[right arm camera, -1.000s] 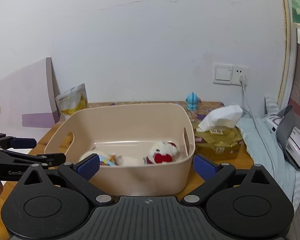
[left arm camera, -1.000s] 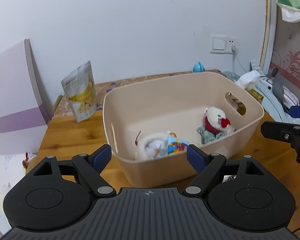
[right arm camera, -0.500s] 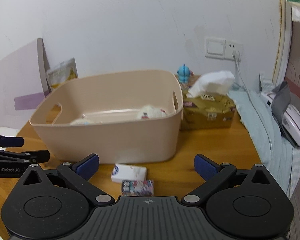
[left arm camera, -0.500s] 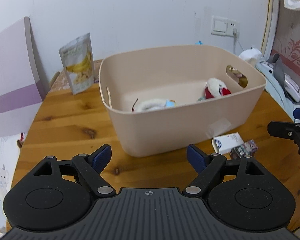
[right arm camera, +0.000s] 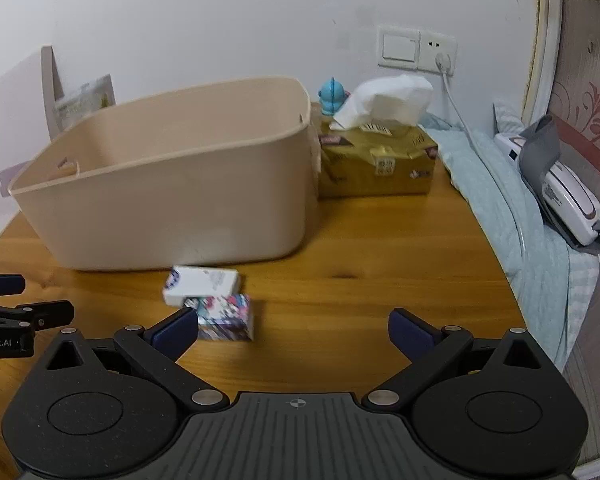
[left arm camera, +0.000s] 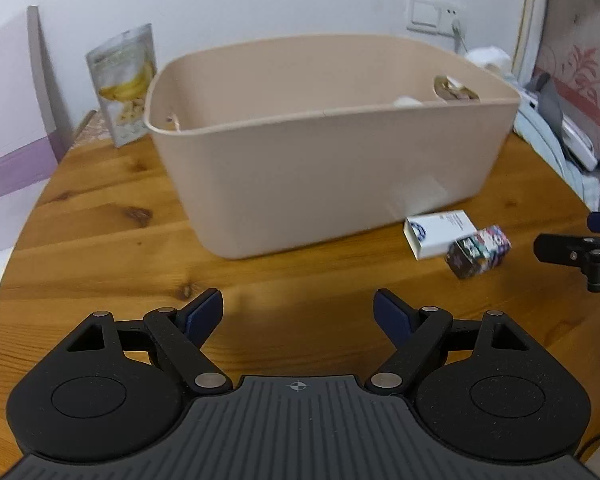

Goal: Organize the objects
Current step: 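Withdraw both tools from the bin toward the white box and Hello Kitty box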

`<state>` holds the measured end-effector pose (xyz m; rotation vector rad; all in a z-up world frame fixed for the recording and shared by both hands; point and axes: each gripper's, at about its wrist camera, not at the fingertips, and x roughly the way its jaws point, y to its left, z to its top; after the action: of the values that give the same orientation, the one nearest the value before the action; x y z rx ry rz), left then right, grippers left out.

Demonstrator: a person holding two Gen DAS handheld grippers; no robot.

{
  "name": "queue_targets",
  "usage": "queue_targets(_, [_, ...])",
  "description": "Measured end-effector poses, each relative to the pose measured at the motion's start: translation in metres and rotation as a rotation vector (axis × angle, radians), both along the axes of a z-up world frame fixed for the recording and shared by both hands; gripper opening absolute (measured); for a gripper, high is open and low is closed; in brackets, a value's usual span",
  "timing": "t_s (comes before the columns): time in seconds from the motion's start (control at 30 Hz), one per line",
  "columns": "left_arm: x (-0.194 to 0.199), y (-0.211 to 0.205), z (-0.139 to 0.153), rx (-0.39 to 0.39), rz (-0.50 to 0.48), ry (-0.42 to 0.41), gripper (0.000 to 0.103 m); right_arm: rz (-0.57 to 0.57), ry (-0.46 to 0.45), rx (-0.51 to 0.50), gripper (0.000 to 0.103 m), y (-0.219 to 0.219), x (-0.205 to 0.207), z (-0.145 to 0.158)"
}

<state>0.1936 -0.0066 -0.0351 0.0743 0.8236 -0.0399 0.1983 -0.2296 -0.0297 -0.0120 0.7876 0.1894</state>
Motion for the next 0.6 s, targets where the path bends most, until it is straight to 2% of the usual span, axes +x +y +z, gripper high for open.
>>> queue_targets(0.33, [0.007, -0.016, -0.009, -0.010, -0.009, 0.011, 0.084, -0.010, 0.042, 0.000, 0.103, -0.006, 0.006, -0.020])
queue_targets(0.6, [0.014, -0.018, -0.014, -0.004, 0.000, 0.023, 0.084, 0.043, 0.061, 0.009, 0.103, 0.005, 0.012, -0.027])
